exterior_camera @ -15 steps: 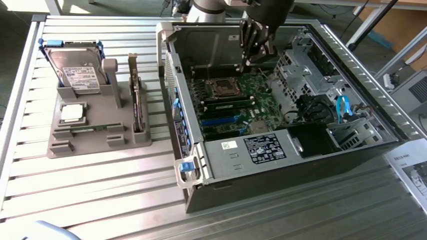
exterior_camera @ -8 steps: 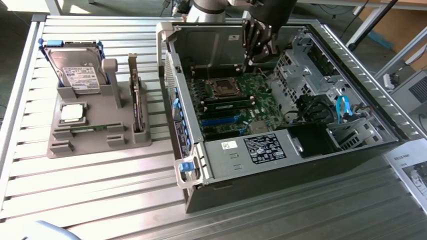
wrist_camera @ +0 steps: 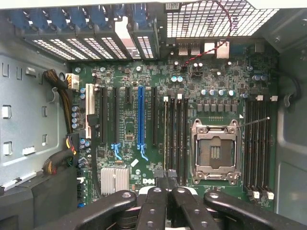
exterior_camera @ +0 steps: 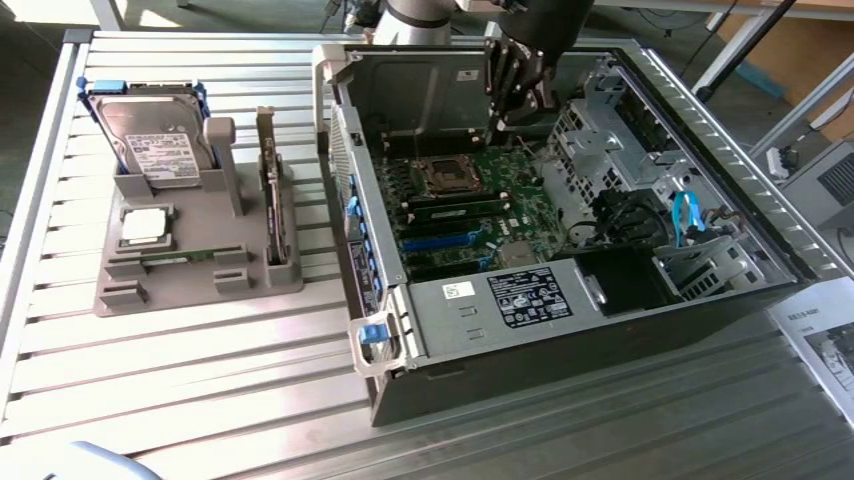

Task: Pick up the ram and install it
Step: 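Press down the ram until it locks into place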

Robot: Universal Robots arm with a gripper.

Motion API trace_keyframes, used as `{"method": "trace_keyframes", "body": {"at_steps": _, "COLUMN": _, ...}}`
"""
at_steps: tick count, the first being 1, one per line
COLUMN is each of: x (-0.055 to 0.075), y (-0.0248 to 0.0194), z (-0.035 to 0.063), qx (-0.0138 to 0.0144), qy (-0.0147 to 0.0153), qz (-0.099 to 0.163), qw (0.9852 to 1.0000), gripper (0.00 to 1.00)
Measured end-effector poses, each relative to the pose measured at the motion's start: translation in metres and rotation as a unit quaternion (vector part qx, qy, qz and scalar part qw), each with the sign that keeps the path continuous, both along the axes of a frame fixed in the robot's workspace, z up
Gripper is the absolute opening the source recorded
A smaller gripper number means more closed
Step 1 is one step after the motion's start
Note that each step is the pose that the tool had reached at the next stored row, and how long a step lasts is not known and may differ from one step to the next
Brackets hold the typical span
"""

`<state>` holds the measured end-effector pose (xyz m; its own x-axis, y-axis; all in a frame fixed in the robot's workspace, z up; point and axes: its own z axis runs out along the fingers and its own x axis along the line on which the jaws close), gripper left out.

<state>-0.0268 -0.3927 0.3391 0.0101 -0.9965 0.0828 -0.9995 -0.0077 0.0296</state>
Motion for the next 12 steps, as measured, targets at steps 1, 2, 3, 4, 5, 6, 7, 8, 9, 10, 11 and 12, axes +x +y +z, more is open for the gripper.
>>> {"method": "trace_keyframes", "body": {"at_steps": 1, "x": 0.0000, "y": 0.0000, "z": 0.0000, "qx": 0.0000, "qy": 0.0000, "qz": 0.000, "qw": 1.0000, "gripper": 0.10}}
{"method": "trace_keyframes", "body": {"at_steps": 2, "x": 0.0000, "y": 0.0000, "z": 0.0000, "qx": 0.0000, "qy": 0.0000, "qz": 0.000, "qw": 1.0000, "gripper": 0.10}}
{"method": "trace_keyframes", "body": {"at_steps": 3, "x": 0.0000, "y": 0.0000, "z": 0.0000, "qx": 0.0000, "qy": 0.0000, "qz": 0.000, "qw": 1.0000, "gripper": 0.10}}
{"method": "trace_keyframes", "body": {"at_steps": 4, "x": 0.0000, "y": 0.0000, "z": 0.0000, "qx": 0.0000, "qy": 0.0000, "qz": -0.001, "qw": 1.0000, "gripper": 0.10}}
{"method": "trace_keyframes", "body": {"at_steps": 5, "x": 0.0000, "y": 0.0000, "z": 0.0000, "qx": 0.0000, "qy": 0.0000, "qz": -0.004, "qw": 1.0000, "gripper": 0.10}}
{"method": "trace_keyframes", "body": {"at_steps": 6, "x": 0.0000, "y": 0.0000, "z": 0.0000, "qx": 0.0000, "qy": 0.0000, "qz": -0.010, "qw": 1.0000, "gripper": 0.10}}
{"method": "trace_keyframes", "body": {"at_steps": 7, "x": 0.0000, "y": 0.0000, "z": -0.0001, "qx": 0.0000, "qy": 0.0000, "qz": -0.015, "qw": 0.9999, "gripper": 0.10}}
{"method": "trace_keyframes", "body": {"at_steps": 8, "x": 0.0000, "y": 0.0000, "z": -0.0002, "qx": 0.0000, "qy": 0.0000, "qz": -0.024, "qw": 0.9997, "gripper": 0.10}}
{"method": "trace_keyframes", "body": {"at_steps": 9, "x": 0.0000, "y": 0.0000, "z": -0.0002, "qx": 0.0000, "qy": 0.0000, "qz": -0.030, "qw": 0.9995, "gripper": 0.10}}
{"method": "trace_keyframes", "body": {"at_steps": 10, "x": 0.0000, "y": 0.0000, "z": -0.0002, "qx": 0.0000, "qy": 0.0000, "qz": -0.036, "qw": 0.9994, "gripper": 0.10}}
{"method": "trace_keyframes", "body": {"at_steps": 11, "x": 0.0000, "y": 0.0000, "z": -0.0003, "qx": 0.0000, "qy": 0.0000, "qz": -0.042, "qw": 0.9991, "gripper": 0.10}}
{"method": "trace_keyframes", "body": {"at_steps": 12, "x": 0.0000, "y": 0.0000, "z": -0.0003, "qx": 0.0001, "qy": 0.0000, "qz": -0.046, "qw": 0.9989, "gripper": 0.10}}
